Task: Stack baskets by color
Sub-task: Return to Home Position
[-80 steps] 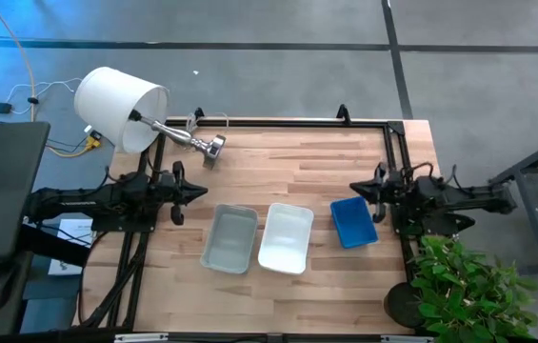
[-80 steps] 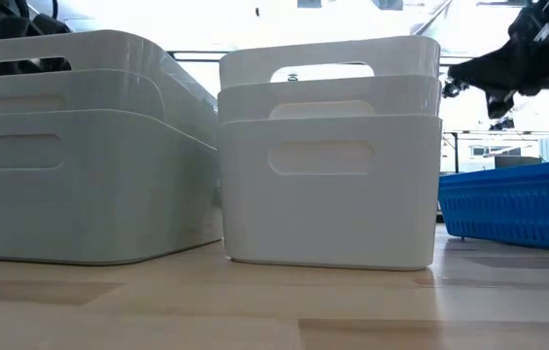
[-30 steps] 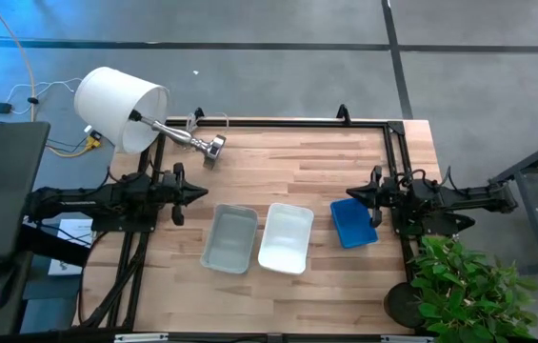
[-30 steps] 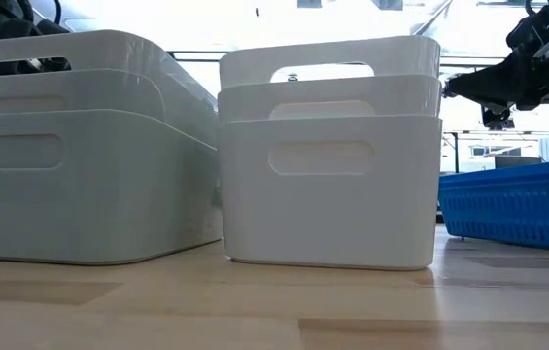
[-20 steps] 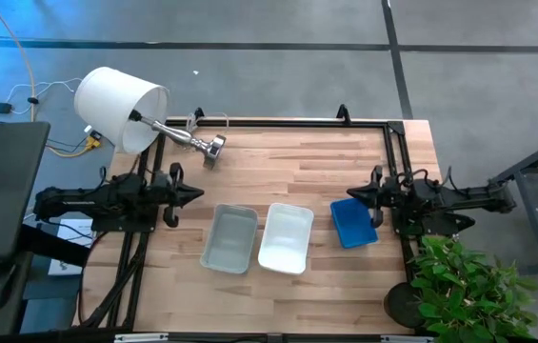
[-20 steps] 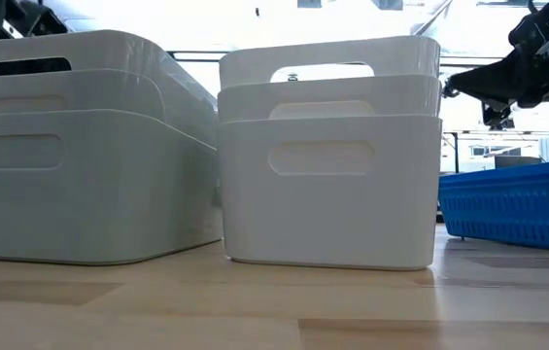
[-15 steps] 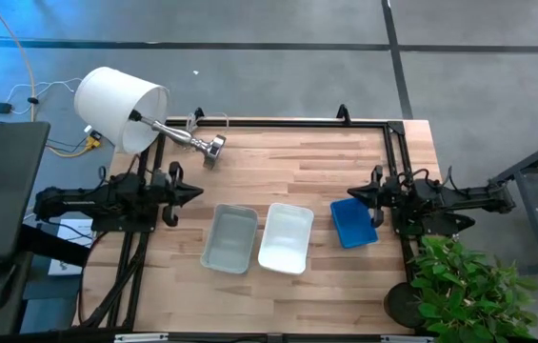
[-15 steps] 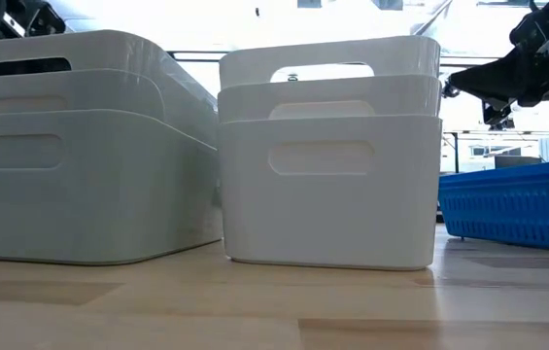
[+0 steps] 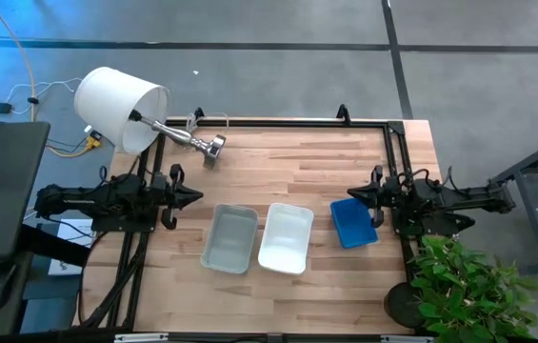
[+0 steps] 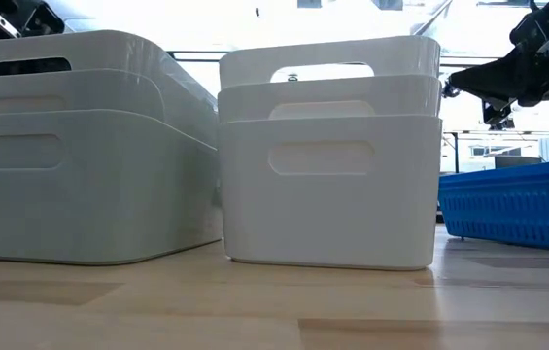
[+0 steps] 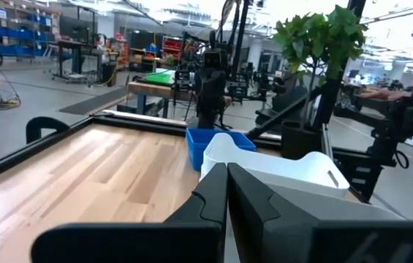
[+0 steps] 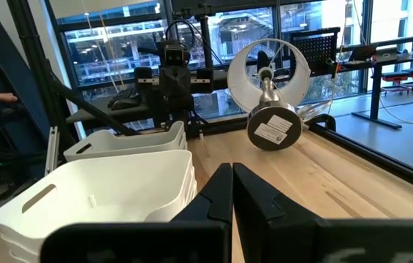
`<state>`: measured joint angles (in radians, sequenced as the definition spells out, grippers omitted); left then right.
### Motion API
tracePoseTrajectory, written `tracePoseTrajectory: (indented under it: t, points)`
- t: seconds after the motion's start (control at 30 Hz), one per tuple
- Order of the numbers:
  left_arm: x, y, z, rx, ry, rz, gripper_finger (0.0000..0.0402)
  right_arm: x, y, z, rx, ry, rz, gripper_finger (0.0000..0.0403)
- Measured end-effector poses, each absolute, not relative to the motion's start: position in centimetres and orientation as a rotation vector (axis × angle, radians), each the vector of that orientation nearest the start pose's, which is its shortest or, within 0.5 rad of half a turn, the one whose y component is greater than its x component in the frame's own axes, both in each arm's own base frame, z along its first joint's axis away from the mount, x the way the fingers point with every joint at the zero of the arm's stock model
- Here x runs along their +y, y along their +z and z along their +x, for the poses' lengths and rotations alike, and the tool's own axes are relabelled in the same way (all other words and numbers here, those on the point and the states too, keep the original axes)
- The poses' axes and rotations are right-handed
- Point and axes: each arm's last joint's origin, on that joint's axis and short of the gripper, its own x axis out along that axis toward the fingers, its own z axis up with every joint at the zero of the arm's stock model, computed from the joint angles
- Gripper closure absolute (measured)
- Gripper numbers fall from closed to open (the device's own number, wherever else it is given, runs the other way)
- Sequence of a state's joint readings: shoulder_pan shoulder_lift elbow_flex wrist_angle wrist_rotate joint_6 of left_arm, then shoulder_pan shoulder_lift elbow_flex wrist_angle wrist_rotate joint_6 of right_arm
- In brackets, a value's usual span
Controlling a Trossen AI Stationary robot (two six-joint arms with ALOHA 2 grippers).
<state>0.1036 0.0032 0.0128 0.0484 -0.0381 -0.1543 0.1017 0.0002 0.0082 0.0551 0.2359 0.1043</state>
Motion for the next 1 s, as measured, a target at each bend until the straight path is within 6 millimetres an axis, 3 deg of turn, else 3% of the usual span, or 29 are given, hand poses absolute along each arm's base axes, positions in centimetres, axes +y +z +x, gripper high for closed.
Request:
tracePoseTrajectory:
  t: [1.0]
  points:
    - [1.11, 17.23, 9.63, -0.069, 0.137, -0.152, 0.0402, 0.31, 17.05, 9.73, -0.055, -0.132, 0.112, 0.0403]
